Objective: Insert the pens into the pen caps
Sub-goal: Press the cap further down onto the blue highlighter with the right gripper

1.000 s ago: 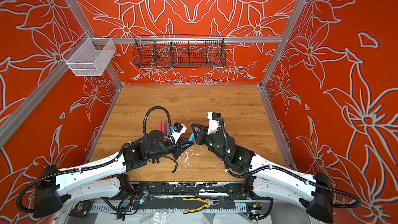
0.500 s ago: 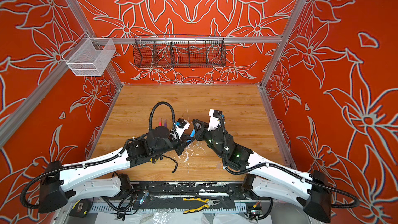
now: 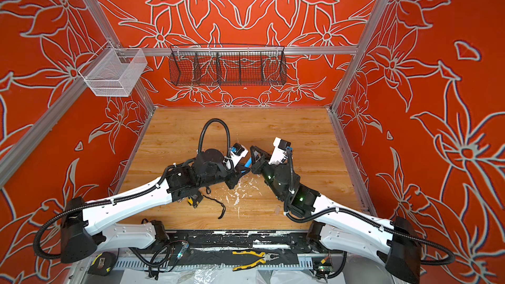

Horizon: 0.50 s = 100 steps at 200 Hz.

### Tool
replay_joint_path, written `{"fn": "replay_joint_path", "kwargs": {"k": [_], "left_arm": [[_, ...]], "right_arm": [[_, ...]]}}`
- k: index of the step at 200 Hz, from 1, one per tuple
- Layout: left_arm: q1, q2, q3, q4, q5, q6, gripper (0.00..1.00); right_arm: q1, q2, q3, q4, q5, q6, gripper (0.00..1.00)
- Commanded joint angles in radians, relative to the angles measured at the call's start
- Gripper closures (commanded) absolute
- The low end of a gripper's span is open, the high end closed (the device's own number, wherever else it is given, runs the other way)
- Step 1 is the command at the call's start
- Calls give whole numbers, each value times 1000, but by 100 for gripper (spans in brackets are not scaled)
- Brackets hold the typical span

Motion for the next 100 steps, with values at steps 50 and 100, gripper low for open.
{"fn": "replay_joint_path", "kwargs": {"k": [50, 100], "left_arm": [[100, 60, 174, 401, -104, -43, 100], [107, 16, 71, 379, -63, -54, 100]], "right_arm": [[127, 23, -77, -63, -255, 60, 100], [130, -85, -35, -248, -109, 10, 83]]}}
